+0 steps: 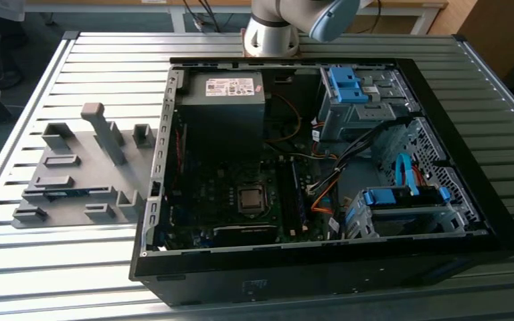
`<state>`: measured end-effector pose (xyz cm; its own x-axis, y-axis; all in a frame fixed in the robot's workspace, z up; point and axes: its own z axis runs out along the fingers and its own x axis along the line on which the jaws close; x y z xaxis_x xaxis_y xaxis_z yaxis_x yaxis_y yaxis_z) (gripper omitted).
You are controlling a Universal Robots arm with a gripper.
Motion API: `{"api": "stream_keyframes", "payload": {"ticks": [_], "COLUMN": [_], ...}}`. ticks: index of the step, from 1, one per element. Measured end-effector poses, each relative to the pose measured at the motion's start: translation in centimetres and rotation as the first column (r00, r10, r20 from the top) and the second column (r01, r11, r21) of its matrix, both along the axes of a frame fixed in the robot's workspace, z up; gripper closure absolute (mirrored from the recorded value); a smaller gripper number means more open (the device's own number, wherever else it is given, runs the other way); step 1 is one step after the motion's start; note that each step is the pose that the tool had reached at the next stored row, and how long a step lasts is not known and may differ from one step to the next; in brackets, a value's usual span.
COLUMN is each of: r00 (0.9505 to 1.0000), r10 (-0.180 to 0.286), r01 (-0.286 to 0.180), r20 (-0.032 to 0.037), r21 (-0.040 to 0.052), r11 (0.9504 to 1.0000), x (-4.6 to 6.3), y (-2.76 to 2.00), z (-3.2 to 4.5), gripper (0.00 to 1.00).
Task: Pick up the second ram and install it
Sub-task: 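Pick up the second ram and move it above second insertion slot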
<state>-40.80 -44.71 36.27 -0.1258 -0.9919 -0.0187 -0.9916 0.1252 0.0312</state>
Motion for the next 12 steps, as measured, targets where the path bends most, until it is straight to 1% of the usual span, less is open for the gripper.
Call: {"api": "stream_keyframes", "payload": {"ticks": [3,4,9,12], "r00": [0.9987,0.9980,0.9976,0.9976], "r10": [0.052,0.063,0.069,0.069], "r01": [-0.052,-0.063,-0.069,-0.069], "r20": [0.0001,0.0001,0.0007,0.0007], "r21": [0.0000,0.0002,0.0016,0.0013], "r11": [0.9987,0.9980,0.9976,0.9976], "x": [0.00,-0.02,-0.32,-0.45], "y": [0.00,0.00,0.12,0.22], "z": [-0.12,-0.17,-0.42,-0.79], "gripper": [0.89,0.89,0.89,0.89]}}
